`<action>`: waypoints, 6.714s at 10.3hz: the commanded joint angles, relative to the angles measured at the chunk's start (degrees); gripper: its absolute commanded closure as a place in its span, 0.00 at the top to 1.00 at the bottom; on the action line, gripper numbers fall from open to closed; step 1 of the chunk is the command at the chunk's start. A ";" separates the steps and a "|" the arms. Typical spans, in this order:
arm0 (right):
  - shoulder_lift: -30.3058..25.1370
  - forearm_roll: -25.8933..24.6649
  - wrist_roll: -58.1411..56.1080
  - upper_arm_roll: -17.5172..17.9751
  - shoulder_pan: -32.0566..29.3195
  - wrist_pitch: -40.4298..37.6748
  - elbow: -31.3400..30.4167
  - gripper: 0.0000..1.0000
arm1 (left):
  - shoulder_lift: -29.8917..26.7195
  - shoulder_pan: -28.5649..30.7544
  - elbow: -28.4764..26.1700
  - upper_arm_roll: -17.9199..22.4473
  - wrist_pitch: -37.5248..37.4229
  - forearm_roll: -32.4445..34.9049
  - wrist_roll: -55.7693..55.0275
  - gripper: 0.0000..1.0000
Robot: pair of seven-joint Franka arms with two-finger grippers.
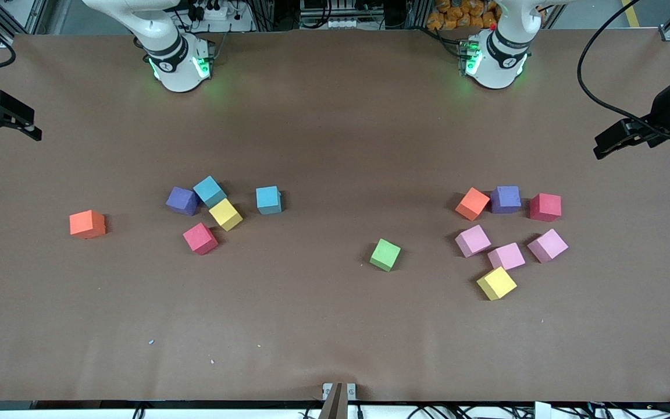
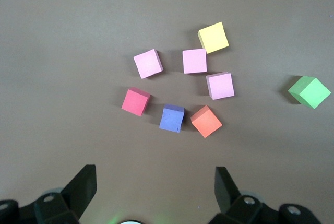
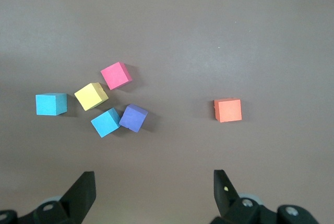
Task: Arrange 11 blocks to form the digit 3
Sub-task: 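Reach the left gripper toward the orange cube beside the purple cube, then grasp the orange cube with the left gripper while the right gripper reaches cyan, then lift the orange cube with the left gripper while the right gripper grasps cyan, then set the orange cube at table center while the right gripper carries cyan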
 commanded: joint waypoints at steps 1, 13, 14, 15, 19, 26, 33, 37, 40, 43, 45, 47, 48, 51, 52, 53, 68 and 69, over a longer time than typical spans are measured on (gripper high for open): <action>-0.76 -0.87 0.90 0.74 -0.47 -0.73 0.19 1.00 | -0.57 0.16 -0.09 0.80 -0.31 -0.45 1.24 1.00; 7.30 -0.78 0.81 0.65 1.10 2.33 -0.59 1.00 | 1.54 -0.63 -29.75 -7.18 25.66 -0.45 15.11 1.00; 9.76 -0.61 0.90 0.65 1.11 4.09 -0.68 1.00 | 1.72 -0.71 -33.71 -7.28 30.23 -0.45 19.31 1.00; 11.79 0.00 0.90 0.74 1.28 5.24 -0.68 1.00 | 2.76 -0.80 -36.10 -7.28 33.58 -0.45 23.35 1.00; 17.16 0.01 0.81 0.65 5.76 12.36 -1.56 1.00 | 8.39 -1.95 -41.19 -8.24 44.64 1.40 26.03 1.00; 23.76 1.86 0.20 0.74 10.50 21.94 -10.25 1.00 | 15.95 -2.56 -42.10 -8.33 51.18 8.07 24.98 1.00; 23.07 1.86 -13.14 0.83 16.31 35.92 -23.08 1.00 | 19.12 -4.39 -43.15 -8.42 55.68 10.45 19.47 0.08; 18.76 1.86 -16.21 0.74 19.21 42.39 -32.12 1.00 | 19.38 -12.74 -39.31 -11.92 52.34 9.22 -6.79 0.00; 18.75 1.86 -20.63 1.00 19.47 47.26 -35.57 1.00 | 22.88 -13.46 -35.52 -21.40 52.33 6.58 -21.20 0.00; 18.84 1.86 -20.63 1.53 21.67 47.44 -37.15 1.00 | 29.82 -22.57 -28.32 -22.84 52.33 6.49 -33.95 0.00; 18.84 1.86 -20.72 1.62 22.02 47.96 -38.20 1.00 | 32.21 -26.45 -25.67 -22.84 52.33 6.58 -40.47 0.00; 18.75 1.86 -21.15 1.62 22.38 49.63 -39.71 1.00 | 32.22 -27.43 -26.19 -22.84 52.25 6.67 -41.55 0.00; 18.75 1.86 -22.55 1.53 22.03 49.72 -39.71 1.00 | 32.39 -27.96 -26.10 -22.84 52.33 6.50 -42.43 0.01; 18.67 1.94 -23.27 1.53 21.24 51.20 -41.80 1.00 | 33.09 -29.27 -26.28 -22.84 52.25 6.49 -43.93 0.04; 18.67 1.94 -23.27 1.53 21.15 52.69 -42.95 1.00 | 33.36 -29.54 -26.54 -22.84 52.16 6.49 -43.93 0.04; 18.67 1.94 -23.27 1.53 21.15 53.32 -43.74 1.00 | 33.45 -29.98 -26.54 -22.84 51.90 6.58 -43.84 0.06; 11.90 1.86 -34.67 1.79 24.21 47.61 -44.28 0.07 | 21.50 -11.57 -22.15 -22.40 35.57 7.55 -42.43 1.00; 11.64 1.86 -36.78 1.79 25.62 47.52 -43.58 0.07 | 20.88 -7.70 -21.62 -22.40 34.24 7.55 -42.35 1.00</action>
